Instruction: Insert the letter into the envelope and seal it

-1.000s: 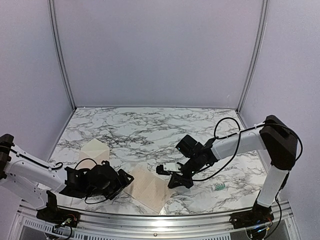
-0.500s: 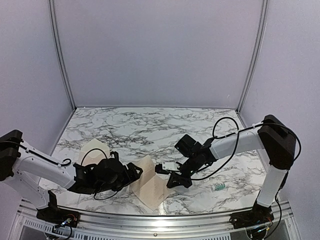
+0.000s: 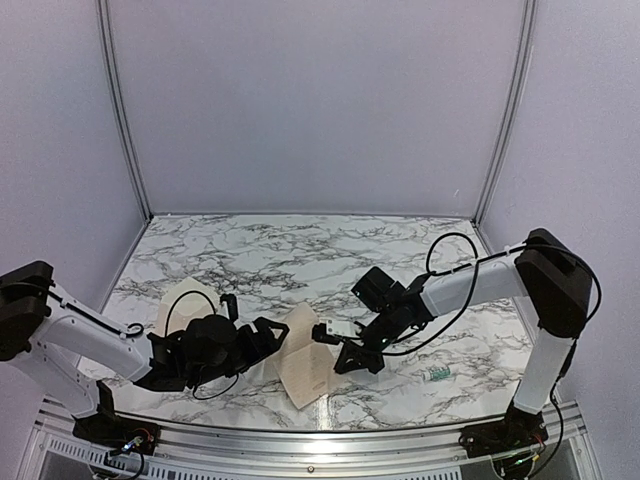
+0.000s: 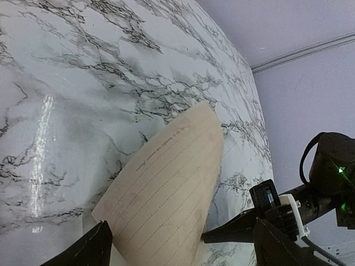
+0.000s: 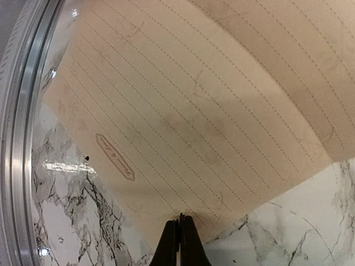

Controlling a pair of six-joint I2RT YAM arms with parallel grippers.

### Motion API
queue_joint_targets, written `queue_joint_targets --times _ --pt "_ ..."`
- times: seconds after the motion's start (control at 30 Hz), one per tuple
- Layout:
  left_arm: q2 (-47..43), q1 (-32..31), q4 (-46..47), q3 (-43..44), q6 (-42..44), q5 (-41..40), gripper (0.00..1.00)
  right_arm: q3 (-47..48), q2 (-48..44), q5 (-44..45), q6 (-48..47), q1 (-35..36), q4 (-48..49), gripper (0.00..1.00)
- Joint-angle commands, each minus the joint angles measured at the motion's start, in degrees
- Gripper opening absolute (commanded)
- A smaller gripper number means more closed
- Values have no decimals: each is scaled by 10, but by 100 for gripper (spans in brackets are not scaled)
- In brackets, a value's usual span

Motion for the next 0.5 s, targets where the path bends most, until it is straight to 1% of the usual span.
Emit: queue_joint_targets --times 0.0,0.07,0.17,0.3,0.4,0.47 --pt "-35 2 67 -42 -4 -50 92 -4 21 38 16 -24 -13 0" --pt "-33 4 68 -46 -17 -49 93 -3 22 37 17 -26 -12 0" --pt "-10 7 70 -35 -44 -22 94 -2 23 38 20 -27 -11 0" --pt "16 8 71 -20 -52 -13 94 1 24 49 23 -27 -14 0" --pt "5 12 65 -23 -35 -28 93 5 -3 60 20 -31 -24 0" --pt "-20 20 44 -28 -21 -30 92 -2 -31 83 9 -30 -24 4"
